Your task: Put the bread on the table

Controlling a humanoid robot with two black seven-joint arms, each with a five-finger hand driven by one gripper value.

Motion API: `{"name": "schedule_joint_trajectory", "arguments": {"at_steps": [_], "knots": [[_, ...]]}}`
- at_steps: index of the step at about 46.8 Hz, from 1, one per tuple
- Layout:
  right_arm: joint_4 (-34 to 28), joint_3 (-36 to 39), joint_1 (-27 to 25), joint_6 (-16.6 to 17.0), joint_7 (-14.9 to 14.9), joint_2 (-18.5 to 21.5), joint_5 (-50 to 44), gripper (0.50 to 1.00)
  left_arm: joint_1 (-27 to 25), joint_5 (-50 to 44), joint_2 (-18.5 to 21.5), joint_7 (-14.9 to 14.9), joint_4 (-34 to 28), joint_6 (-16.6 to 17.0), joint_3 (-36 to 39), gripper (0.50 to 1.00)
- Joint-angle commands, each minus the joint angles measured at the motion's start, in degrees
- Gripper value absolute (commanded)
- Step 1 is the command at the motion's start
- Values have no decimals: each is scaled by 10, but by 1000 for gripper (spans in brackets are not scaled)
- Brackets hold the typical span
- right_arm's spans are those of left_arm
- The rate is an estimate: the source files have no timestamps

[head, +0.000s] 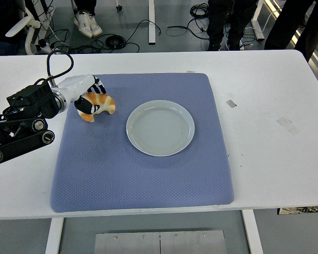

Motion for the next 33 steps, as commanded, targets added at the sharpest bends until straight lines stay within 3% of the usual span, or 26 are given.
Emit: {"name": "schedule_joint_trajectory", "arguments": {"at_steps": [1, 7, 18, 33], "knots": [[0, 0, 0, 0, 0, 0, 0, 1000, -1, -1, 0, 0, -1, 0, -1, 917], [0, 0, 0, 0, 0, 0, 0, 1000, -4, -4, 0, 0, -1, -2, -5, 963], [0, 0, 0, 0, 0, 0, 0, 1000, -10, -40, 1, -1, -1, -2, -36, 961], [0, 0, 0, 0, 0, 0, 0, 1000, -2, -204, 9, -94, 0, 0, -116, 915]]}}
